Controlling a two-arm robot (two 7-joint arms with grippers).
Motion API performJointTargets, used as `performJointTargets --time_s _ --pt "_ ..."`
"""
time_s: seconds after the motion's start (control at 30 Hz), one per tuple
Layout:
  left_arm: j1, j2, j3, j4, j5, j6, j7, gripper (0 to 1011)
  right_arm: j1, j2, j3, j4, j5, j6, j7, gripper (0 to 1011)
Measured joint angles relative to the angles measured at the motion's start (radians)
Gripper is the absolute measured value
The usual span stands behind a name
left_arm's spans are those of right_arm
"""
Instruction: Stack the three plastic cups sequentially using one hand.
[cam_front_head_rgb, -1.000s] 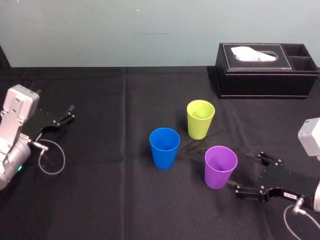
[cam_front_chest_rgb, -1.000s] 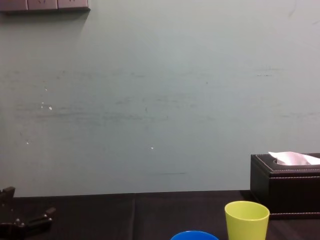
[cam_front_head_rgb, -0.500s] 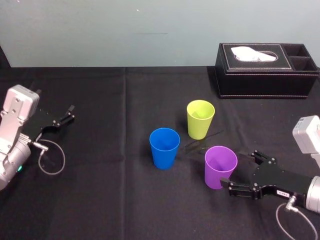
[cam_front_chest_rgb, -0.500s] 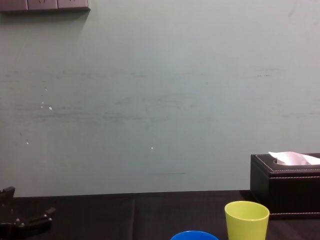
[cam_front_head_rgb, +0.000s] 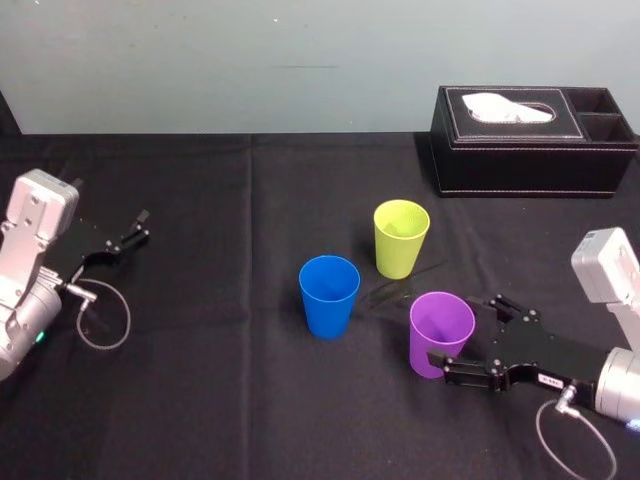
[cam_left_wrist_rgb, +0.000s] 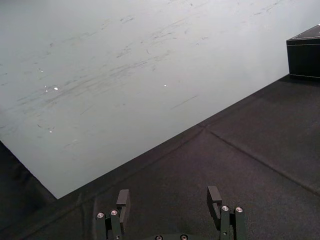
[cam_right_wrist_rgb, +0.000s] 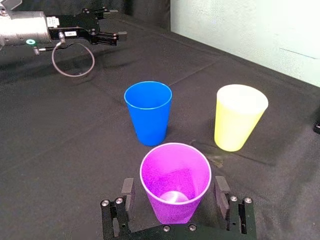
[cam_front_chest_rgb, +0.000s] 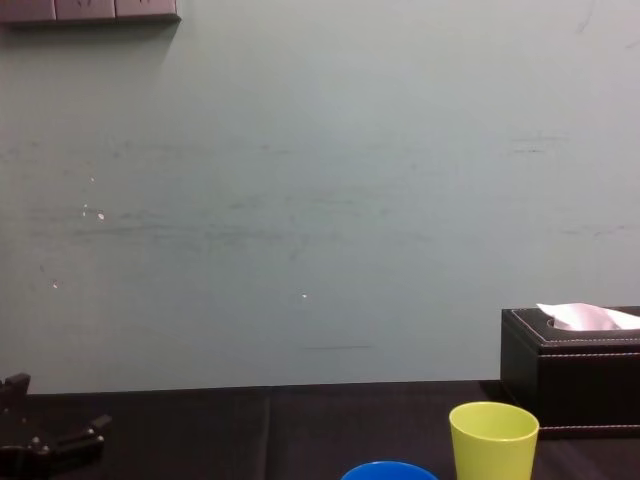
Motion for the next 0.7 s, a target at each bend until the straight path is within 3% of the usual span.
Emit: performJointTargets --time_s 0.7 --pt "0.0 0.0 0.0 0.0 0.0 0.0 0.0 1011 0.025 -0.022 -0.02 0.014 -0.025 0.002 -0.01 1003"
